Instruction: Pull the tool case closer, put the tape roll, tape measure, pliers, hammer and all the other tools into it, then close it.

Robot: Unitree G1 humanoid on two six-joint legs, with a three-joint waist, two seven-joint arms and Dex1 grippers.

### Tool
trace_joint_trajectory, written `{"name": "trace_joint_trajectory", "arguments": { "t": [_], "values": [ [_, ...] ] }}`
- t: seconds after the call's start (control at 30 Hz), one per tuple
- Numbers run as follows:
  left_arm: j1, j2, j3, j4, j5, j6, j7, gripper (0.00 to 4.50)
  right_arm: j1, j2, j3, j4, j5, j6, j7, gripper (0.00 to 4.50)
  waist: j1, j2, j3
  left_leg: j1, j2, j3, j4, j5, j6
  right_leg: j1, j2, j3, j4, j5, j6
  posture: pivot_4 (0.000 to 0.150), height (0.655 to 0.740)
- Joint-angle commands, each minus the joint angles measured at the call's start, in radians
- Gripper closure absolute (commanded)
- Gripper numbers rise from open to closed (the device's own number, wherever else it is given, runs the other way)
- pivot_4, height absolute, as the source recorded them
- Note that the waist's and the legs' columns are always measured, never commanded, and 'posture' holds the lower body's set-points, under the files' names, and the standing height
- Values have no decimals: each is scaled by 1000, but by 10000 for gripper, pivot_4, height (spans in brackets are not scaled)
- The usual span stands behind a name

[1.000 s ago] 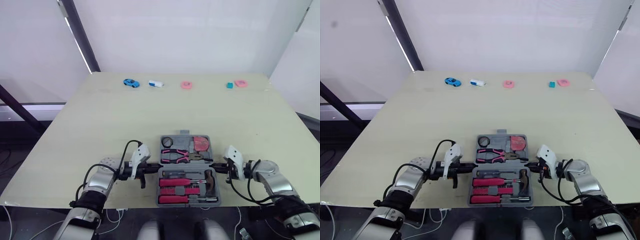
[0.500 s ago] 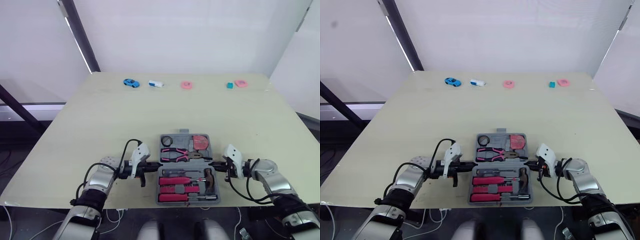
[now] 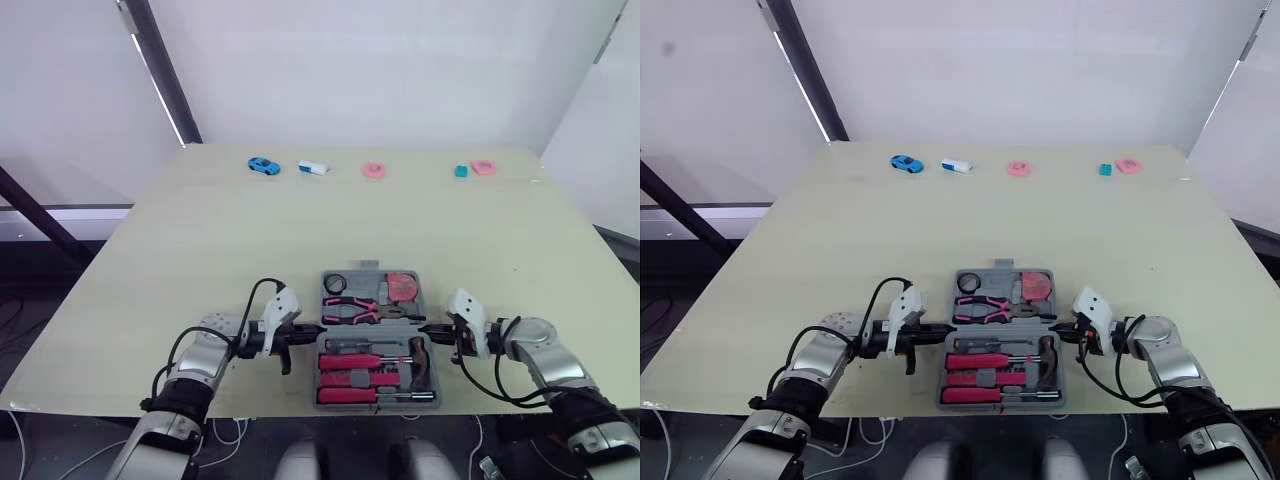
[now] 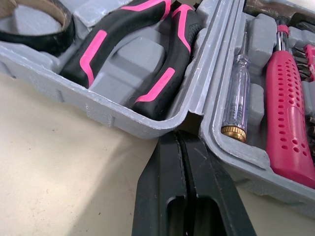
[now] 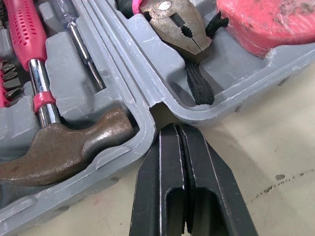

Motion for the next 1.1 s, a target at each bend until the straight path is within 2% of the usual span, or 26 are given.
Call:
{"name": "trace_joint_trajectory", "arguments": {
  "t": [0.03, 0.37, 0.53, 0.7, 0.77, 0.9, 0.93, 1.03, 1.07, 1.1],
  "values": [
    [-2, 25, 7, 24, 19, -5, 29, 45000, 11, -22, -8, -35, 19, 17, 19, 44740, 0, 0, 0, 0, 0, 0, 0, 0, 0, 0, 0, 0, 0, 0, 0, 1500, 7400],
    [37, 70, 31, -21, -7, -2, 25, 45000, 22, -73, -38, -38, 47, 24, 25, 44740, -4, 0, 0, 0, 0, 0, 0, 0, 0, 0, 0, 0, 0, 0, 0, 1500, 7400],
    [63, 56, 129, -131, -139, -5, 22, 45000, 18, -75, -92, -49, 126, -17, 76, 44740, -1, -1, 1, -1, 1, 0, -1, 0, 0, -1, 0, 0, 0, 0, 0, 1500, 7400],
    [137, 51, 136, -330, -229, 43, -14, 45000, -25, -61, -134, 2, 155, 1, 47, 44740, 2, -1, 2, -2, 0, 1, -1, 0, 0, -1, -2, 0, -2, 0, 0, 1500, 7400],
    [177, 58, 112, -417, -252, 77, -34, 45000, -63, -40, -158, 11, 200, 54, 44, 39603, -2, -1, 2, -2, 0, 2, -1, 0, 0, -1, -2, 0, -2, 0, 0, 1500, 7400],
    [226, 77, 45, -514, -231, 109, -52, 45000, -138, -15, -155, 57, 202, 124, 17, 23543, -4, -1, 2, -1, 0, 1, -2, 0, 0, -1, -1, 0, -2, 0, 0, 1500, 7400],
    [231, 81, 33, -524, -223, 105, -52, 45000, -148, -12, -155, 63, 206, 139, 15, 16705, -3, -1, 2, -1, 0, 1, -2, 0, 0, -1, -1, 0, -2, 0, 0, 1500, 7400],
    [246, 108, -40, -552, -165, 84, -65, 45000, -246, 17, -181, 137, 233, 293, -52, 2523, -2, -1, 3, -1, 0, 1, -2, 0, 0, -1, -1, 0, -2, 0, -1, 1500, 7400],
    [252, 122, -67, -549, -135, 64, -72, 45000, -280, 24, -182, 165, 240, 326, -54, 515, -2, 0, 3, -1, 0, 1, -2, 0, 0, -1, -1, 0, -2, -1, -1, 1500, 7400],
    [258, 132, -88, -538, -112, 46, -76, 45000, -316, 27, -165, 207, 224, 337, -48, 515, -2, 0, 3, -1, 0, 2, -2, 0, 0, -1, -1, 1, -2, -1, -2, 1500, 7400]
  ]
}}
